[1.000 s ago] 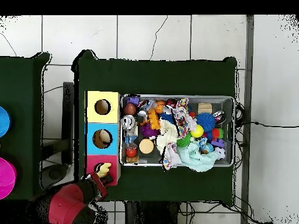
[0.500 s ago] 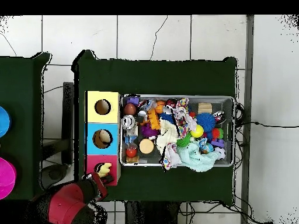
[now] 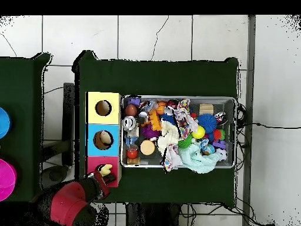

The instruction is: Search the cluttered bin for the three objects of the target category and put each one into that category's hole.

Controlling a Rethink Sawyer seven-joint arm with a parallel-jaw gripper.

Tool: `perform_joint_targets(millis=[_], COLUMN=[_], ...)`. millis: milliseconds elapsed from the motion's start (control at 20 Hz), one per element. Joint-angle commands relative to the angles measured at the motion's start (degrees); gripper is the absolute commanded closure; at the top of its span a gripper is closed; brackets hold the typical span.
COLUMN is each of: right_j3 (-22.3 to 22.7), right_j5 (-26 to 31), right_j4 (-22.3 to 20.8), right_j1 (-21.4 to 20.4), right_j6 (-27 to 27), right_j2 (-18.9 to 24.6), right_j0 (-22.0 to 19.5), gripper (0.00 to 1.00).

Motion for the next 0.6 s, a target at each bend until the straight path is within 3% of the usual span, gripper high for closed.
perform_joint_targets(millis=[50, 600], right_j3=[-8.6, -9.9], right_j5=[-0.1, 2.3], right_j4=[1.4, 1.2], right_j1=[5.8, 4.5], right_j6=[14.4, 14.6], right_j2=[8.2, 8.3], right_j0=[-4.5, -5.3], gripper=[1.00, 1.00])
